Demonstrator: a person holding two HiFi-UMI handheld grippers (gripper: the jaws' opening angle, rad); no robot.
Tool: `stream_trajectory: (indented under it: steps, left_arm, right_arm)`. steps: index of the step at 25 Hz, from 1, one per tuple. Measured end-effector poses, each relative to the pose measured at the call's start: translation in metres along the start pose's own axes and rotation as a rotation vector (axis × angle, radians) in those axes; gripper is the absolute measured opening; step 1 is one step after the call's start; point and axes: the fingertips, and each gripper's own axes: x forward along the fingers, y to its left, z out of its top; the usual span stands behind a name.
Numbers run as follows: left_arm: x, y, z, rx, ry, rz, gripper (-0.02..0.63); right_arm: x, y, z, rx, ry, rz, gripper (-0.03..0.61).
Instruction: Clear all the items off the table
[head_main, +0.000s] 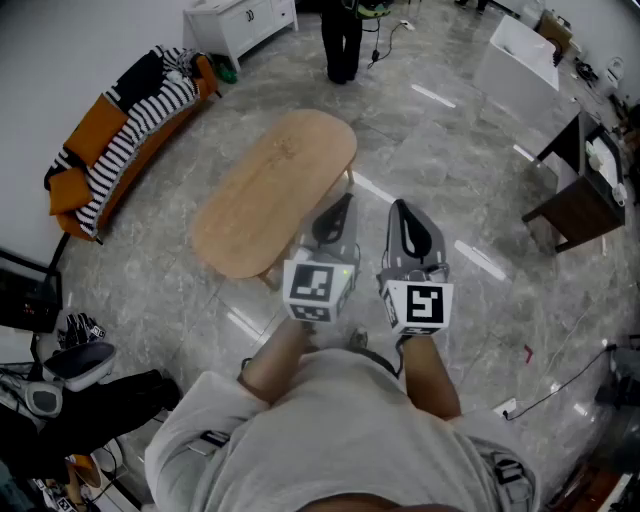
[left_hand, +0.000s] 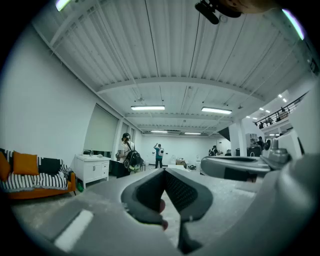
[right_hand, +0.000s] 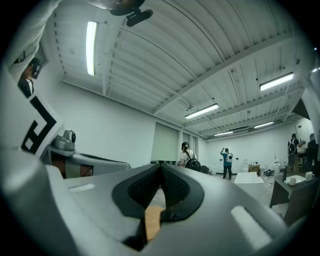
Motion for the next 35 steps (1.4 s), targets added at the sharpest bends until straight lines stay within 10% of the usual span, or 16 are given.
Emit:
stream_trajectory:
  steps: [35]
  left_arm:
    - [0.024,-0.025,-0.039,-0.008,0.048,0.099,0.021]
  right_arm:
    - [0.004,-0.03,-0.035,0.04,0.002,0.124,0.006]
